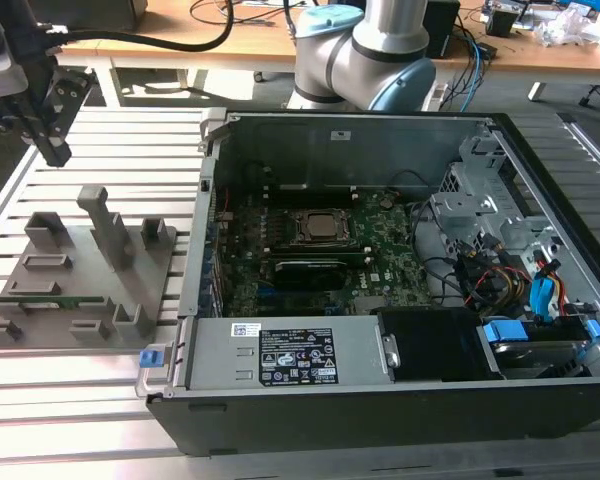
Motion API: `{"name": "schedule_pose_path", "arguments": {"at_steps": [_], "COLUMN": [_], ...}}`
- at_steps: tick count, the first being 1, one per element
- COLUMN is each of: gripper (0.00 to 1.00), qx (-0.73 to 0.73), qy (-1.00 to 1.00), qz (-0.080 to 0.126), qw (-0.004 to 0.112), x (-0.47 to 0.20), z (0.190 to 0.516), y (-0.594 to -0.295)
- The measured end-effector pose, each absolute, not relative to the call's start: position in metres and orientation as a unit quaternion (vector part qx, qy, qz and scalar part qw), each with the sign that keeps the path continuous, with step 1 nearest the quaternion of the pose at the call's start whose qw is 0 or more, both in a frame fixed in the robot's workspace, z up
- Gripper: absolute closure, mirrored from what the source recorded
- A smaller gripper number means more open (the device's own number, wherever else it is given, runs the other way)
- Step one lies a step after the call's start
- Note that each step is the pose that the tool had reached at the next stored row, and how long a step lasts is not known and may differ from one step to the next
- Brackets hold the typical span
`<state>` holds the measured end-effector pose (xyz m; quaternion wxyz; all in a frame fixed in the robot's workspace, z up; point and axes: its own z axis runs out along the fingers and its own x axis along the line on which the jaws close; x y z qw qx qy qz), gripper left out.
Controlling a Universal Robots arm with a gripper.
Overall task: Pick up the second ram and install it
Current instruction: 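Reach for the second ram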
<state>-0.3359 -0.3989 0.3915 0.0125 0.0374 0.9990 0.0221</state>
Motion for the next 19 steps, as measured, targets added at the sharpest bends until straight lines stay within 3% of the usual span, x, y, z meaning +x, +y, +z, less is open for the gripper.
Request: {"name": "schedule_pose_path", "arguments": {"at_steps": [14,19], "gripper": [0.89,0.89], "qx": [0.037,0.037], "qy": [0.999,0.999], "qz": [0.022,0.022], "qw": [0.013,0.012], "x": [-0.388,-0.401], "z": [0.39,0.389], "y": [-0.399,-0.413]}}
